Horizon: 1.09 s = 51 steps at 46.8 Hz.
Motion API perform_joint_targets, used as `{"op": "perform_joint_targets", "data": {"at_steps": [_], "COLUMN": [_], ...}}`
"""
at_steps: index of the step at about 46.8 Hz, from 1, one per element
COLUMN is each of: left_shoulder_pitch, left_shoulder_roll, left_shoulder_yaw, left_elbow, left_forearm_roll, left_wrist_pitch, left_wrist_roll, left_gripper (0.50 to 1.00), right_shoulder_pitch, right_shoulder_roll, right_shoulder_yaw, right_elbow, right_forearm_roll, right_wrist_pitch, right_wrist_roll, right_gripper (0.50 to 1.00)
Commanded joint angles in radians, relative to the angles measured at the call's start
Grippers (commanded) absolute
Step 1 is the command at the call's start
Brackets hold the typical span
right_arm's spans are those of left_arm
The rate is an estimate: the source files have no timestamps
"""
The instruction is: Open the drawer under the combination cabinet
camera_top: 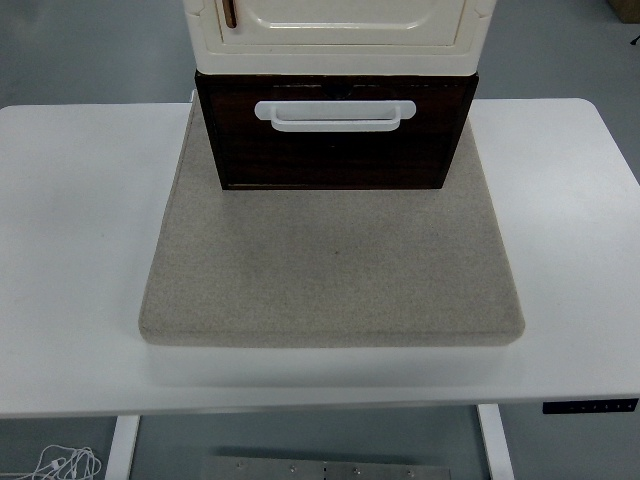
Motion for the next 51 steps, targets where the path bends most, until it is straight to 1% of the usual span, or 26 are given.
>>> {"op": "perform_joint_targets", "data": {"at_steps": [1,8,17,21,28,32,38,40,41,46,51], "left_shoulder_pitch": [-0.008,-0.005,-0.008,-0.018,-0.042,-0.041,-0.038,-0.039,-0.042,-0.061,-0.067], "left_shoulder_roll": [0.023,0.034,0.034,0.041,0.048,0.045,0.037,0.037,0.037,0.025,0.009], "left_shoulder_yaw": [0.019,0.028,0.071,0.134,0.251,0.315,0.424,0.452,0.465,0.512,0.538], "left_elbow": [-0.085,-0.228,-0.400,-0.495,-0.656,-0.710,-0.762,-0.776,-0.784,-0.817,-0.824], "left_forearm_roll": [0.021,0.091,0.151,0.169,0.251,0.321,0.412,0.442,0.459,0.527,0.530], "left_wrist_pitch": [0.015,0.059,0.072,0.088,0.125,0.134,0.138,0.138,0.138,0.131,0.118], "left_wrist_roll": [0.000,0.003,0.004,0.004,0.006,0.007,0.018,0.041,0.061,0.187,0.277], "left_gripper": [1.000,1.000,1.000,1.000,1.000,1.000,1.000,1.000,1.000,1.000,1.000], "right_shoulder_pitch": [0.000,0.000,0.000,0.000,0.000,0.000,0.000,0.000,0.000,0.000,0.000], "right_shoulder_roll": [0.000,0.000,0.000,0.000,0.000,0.000,0.000,0.000,0.000,0.000,0.000], "right_shoulder_yaw": [0.000,0.000,0.000,0.000,0.000,0.000,0.000,0.000,0.000,0.000,0.000], "right_elbow": [0.000,0.000,0.000,0.000,0.000,0.000,0.000,0.000,0.000,0.000,0.000], "right_forearm_roll": [0.000,0.000,0.000,0.000,0.000,0.000,0.000,0.000,0.000,0.000,0.000], "right_wrist_pitch": [-0.001,0.000,0.000,-0.001,0.000,0.000,0.000,0.000,0.000,0.000,0.000], "right_wrist_roll": [0.000,0.000,0.000,0.000,0.000,0.000,0.000,0.000,0.000,0.000,0.000], "right_gripper": [0.926,0.928,0.928,0.928,0.928,0.926,0.928,0.928,0.928,0.928,0.928]}}
